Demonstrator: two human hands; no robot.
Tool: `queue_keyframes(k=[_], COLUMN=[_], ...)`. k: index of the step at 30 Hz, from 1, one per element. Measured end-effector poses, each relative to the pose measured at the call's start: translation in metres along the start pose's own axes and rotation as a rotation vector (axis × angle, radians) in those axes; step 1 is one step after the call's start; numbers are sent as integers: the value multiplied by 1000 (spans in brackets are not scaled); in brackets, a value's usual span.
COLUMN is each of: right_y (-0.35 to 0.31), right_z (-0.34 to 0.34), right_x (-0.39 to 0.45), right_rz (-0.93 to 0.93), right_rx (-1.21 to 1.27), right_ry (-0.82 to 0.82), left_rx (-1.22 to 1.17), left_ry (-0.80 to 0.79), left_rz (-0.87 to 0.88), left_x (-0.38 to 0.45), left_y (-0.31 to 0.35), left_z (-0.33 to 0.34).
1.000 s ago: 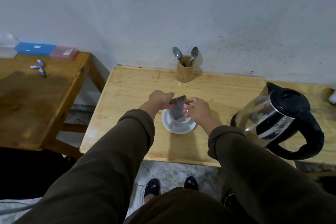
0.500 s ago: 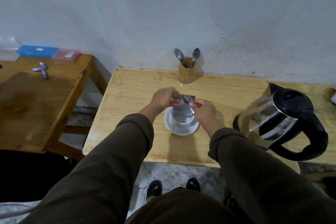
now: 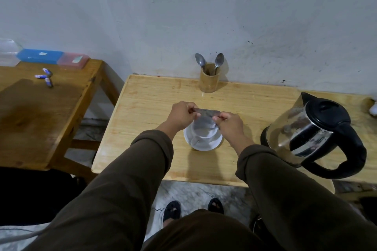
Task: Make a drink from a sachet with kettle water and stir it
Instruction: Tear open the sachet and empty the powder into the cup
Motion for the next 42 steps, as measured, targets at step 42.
queue_keyframes(k=[42], right_y=[-13], right_z=[-6], right_x=[-9], right_rz=[-41], right_rx=[41], right_ry=[-41], left_rx=[102], left_ry=[120], left_rz=[20], left_x=[-8], left_y=[10], left_z=[8])
Point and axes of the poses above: each hand's wrist, its own x-axis towards the middle knuckle, its own z-axis out of the palm, y = z × x, the point moved 3 cm from there along x, towards the middle knuckle, and after that the axes turned 7 degrees about x, right-handed, at the moved point
